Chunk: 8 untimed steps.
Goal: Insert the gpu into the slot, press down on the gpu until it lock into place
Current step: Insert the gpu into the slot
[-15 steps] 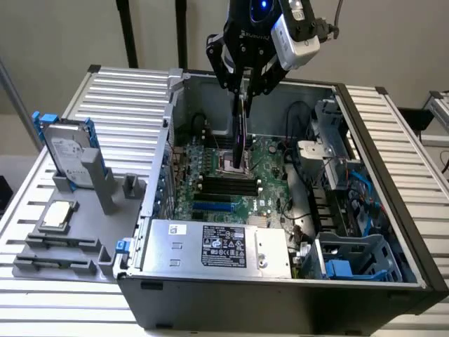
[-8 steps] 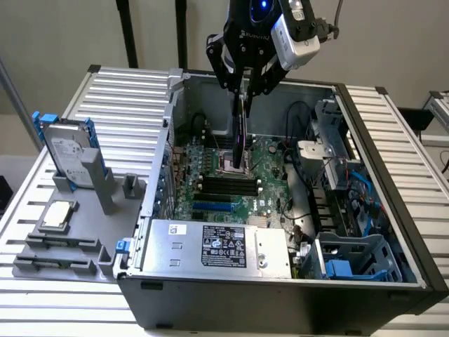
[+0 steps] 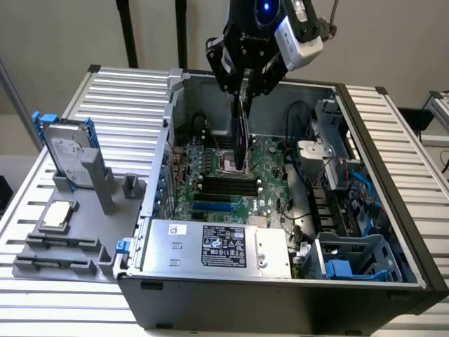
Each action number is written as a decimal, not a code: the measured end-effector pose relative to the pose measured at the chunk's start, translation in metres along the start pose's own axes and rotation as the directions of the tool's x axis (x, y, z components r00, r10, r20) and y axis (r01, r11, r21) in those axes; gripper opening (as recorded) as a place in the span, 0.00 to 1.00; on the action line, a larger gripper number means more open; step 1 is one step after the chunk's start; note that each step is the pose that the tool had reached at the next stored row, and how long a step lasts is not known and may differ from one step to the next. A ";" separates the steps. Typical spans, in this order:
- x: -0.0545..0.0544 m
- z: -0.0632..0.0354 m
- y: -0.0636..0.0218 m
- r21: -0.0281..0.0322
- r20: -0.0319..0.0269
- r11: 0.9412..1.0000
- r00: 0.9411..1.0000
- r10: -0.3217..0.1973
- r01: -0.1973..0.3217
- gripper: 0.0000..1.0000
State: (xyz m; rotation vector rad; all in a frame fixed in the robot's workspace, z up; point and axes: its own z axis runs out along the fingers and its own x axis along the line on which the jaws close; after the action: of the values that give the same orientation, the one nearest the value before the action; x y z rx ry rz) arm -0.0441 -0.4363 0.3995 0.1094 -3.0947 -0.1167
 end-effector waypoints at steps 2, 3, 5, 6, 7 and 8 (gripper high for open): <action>0.000 0.0009 -0.0001 0.002 -0.003 0.999 0.999 -0.036 0.036 0.26; 0.000 0.0013 -0.0001 0.002 -0.004 0.999 0.999 -0.054 0.054 0.26; 0.000 0.0022 -0.0002 0.003 -0.007 0.996 0.996 -0.090 0.090 0.26; 0.000 0.0026 -0.0002 0.004 -0.009 0.994 0.994 -0.108 0.108 0.26; 0.000 0.0032 -0.0002 0.004 -0.010 0.992 0.992 -0.128 0.128 0.26; 0.000 0.0036 -0.0003 0.005 -0.012 0.989 0.989 -0.145 0.145 0.26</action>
State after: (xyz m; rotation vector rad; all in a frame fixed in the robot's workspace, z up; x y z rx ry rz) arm -0.0441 -0.4363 0.3959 0.3342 -3.0734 -0.1115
